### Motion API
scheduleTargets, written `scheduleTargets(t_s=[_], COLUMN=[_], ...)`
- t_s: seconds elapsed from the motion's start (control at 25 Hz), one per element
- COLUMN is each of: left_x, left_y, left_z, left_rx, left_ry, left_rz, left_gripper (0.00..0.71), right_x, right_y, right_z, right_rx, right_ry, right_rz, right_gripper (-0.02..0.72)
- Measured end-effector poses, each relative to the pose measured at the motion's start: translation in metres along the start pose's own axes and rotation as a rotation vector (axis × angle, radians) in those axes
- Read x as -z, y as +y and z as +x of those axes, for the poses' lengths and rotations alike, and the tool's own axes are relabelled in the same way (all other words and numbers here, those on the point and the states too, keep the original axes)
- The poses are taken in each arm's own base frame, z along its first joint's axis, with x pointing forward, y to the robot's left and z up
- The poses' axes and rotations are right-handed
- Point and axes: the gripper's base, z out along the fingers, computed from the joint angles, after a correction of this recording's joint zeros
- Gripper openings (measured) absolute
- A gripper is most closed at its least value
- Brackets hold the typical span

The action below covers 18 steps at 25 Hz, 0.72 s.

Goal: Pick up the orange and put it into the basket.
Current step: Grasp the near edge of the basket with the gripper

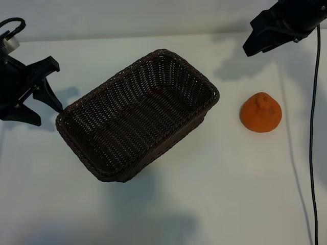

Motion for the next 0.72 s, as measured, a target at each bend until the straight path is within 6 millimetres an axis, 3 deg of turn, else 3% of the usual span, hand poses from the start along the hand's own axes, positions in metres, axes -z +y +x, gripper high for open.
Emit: scheduleTargets(t_s=[0.4, 0.72], left_x=[-0.001, -0.015], left_y=[0.0, 0.005], left_z=[-0.003, -0.007], left_rx=[0.001, 0.019], left_ry=[-0.028, -0.028], left_rz=[0.005, -0.003], left_gripper=[0.506, 0.506], right_x=[0.029, 0.03], right_y=[0.015, 0.015], right_z=[-0.022, -0.023], right_rx=[-0.017, -0.025], right_ry=[-0.109, -0.114], right_rz=[-0.026, -0.028], right_gripper=[0.405, 0.405])
